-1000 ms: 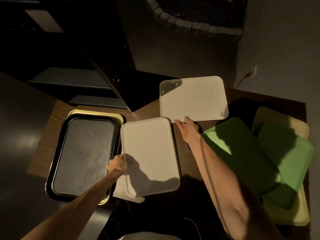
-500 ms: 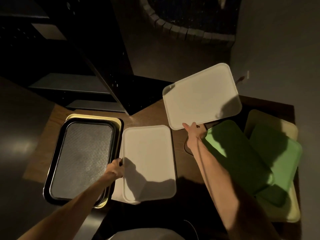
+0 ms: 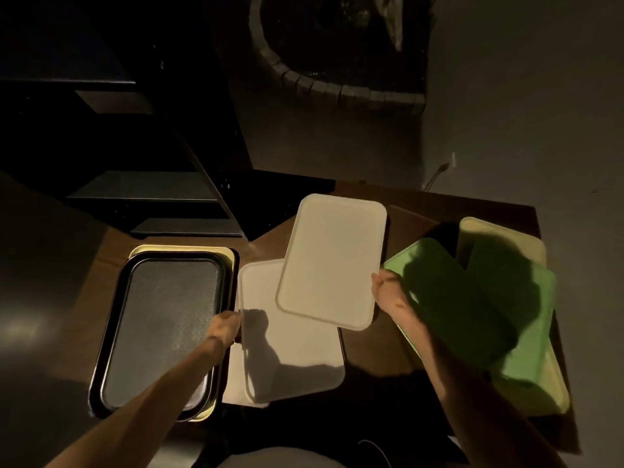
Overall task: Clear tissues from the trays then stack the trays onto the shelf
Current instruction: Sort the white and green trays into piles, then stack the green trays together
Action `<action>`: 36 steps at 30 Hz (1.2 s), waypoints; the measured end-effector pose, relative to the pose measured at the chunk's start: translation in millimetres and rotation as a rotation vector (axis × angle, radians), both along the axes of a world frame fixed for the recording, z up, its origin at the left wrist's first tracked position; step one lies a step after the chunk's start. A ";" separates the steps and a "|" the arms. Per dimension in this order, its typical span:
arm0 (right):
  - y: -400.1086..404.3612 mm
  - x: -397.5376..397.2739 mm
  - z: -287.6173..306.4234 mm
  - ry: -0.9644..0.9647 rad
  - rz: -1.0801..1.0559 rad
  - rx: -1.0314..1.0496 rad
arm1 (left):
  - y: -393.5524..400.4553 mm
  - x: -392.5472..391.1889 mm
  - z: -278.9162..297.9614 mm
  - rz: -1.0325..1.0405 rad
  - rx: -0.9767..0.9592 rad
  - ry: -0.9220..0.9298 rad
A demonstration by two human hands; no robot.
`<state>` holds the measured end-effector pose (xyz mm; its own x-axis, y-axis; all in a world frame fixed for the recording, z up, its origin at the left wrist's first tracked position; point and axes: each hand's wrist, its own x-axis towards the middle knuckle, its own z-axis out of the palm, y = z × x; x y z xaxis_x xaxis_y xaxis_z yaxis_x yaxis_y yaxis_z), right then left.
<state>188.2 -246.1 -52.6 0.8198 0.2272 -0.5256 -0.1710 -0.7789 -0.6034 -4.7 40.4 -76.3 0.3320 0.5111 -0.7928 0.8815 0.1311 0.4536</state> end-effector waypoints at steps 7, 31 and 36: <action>13.5 -61.2 -25.8 0.131 0.231 -0.176 | 1.4 -12.4 0.7 0.113 -0.174 -0.051; 12.8 -92.7 -37.3 -0.215 0.248 -0.419 | -26.7 -7.7 25.0 -0.630 0.500 0.081; -36.2 -67.8 -29.9 -0.351 0.154 -0.582 | -46.7 20.8 29.8 -0.726 0.459 -0.120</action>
<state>120.4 -282.3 -82.5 0.9446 0.1168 -0.3067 0.0967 -0.9921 -0.0799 16.1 -6.4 -46.5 0.7681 0.4013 -0.4990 0.6191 -0.6643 0.4188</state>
